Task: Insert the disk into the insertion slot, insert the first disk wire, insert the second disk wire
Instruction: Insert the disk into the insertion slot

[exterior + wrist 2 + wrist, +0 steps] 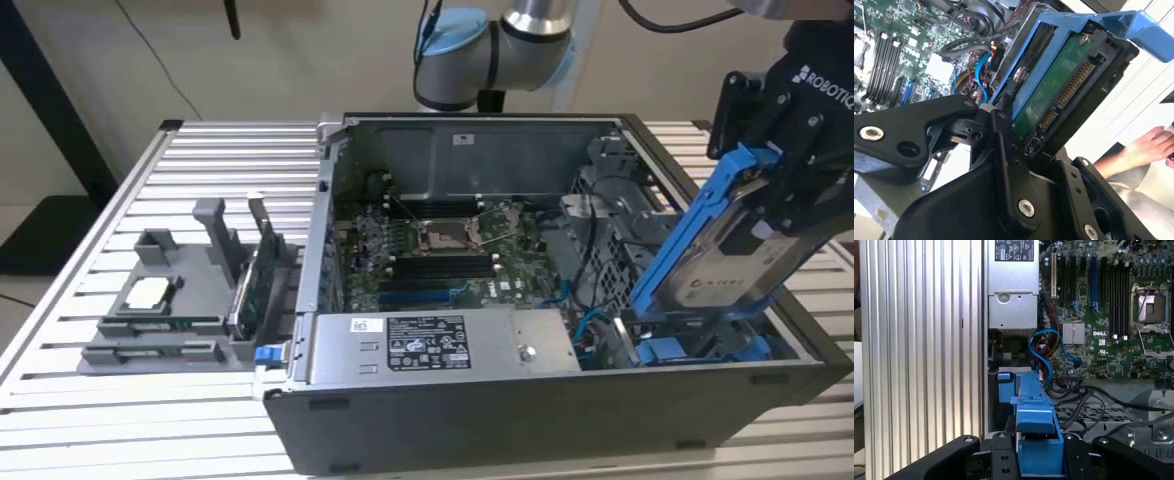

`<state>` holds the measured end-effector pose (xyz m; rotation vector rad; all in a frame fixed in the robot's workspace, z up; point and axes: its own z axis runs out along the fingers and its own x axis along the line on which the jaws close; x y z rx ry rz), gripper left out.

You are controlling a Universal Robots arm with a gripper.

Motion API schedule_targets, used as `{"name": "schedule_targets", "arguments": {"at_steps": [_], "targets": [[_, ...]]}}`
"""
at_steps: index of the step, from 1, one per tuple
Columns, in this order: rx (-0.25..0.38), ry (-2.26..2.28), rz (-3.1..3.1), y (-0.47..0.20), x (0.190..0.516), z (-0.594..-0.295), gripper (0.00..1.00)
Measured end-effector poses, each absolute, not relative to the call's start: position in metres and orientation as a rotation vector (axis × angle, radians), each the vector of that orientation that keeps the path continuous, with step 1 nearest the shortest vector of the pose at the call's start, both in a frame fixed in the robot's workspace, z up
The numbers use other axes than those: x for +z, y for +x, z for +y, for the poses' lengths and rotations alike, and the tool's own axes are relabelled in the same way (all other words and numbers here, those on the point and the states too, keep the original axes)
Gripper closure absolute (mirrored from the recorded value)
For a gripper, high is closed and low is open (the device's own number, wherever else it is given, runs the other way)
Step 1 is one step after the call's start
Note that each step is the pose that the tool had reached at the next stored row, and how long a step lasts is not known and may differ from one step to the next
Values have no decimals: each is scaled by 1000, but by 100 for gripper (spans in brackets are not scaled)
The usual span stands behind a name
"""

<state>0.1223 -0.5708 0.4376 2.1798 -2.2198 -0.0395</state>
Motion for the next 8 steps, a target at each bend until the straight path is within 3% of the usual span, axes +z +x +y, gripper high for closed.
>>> {"name": "schedule_targets", "arguments": {"at_steps": [8], "targets": [[-39,2180,-2220,122,432,-571,67]]}}
